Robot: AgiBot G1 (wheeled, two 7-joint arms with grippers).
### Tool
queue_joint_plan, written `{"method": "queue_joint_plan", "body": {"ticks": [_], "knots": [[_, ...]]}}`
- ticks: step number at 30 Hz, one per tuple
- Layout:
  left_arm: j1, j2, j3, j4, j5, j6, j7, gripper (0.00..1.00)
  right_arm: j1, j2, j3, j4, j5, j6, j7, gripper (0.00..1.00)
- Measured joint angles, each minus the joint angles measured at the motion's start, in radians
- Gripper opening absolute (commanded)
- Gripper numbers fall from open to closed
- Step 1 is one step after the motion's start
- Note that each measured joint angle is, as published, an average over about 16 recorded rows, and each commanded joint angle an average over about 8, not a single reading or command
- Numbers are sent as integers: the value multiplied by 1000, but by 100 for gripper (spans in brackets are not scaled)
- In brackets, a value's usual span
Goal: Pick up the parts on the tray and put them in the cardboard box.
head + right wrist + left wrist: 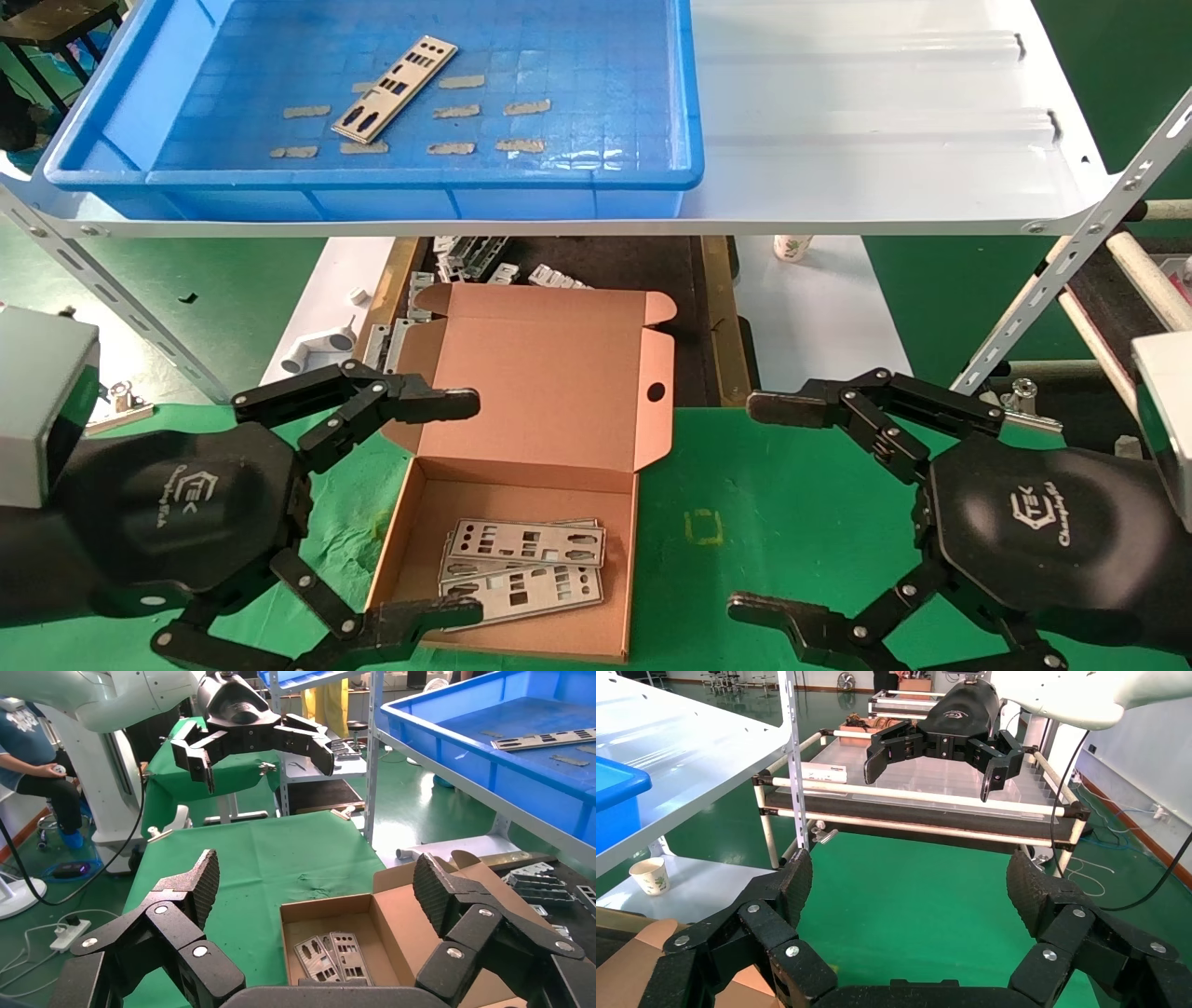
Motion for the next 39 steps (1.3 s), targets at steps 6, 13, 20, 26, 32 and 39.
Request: {"method": "queue_joint_plan", "body": {"ticks": [6,13,20,26,32,39], "knots": [[0,0,0,0,0,0,0,100,0,0,0,0,0,0,0,100],[0,0,0,0,0,0,0,100,0,0,0,0,0,0,0,100],[0,0,0,0,0,0,0,100,0,0,0,0,0,0,0,100],[0,0,0,0,0,0,0,100,0,0,0,0,0,0,0,100],[0,0,0,0,0,0,0,100,0,0,0,0,0,0,0,100],[0,0,0,0,0,0,0,100,0,0,0,0,0,0,0,100]]}}
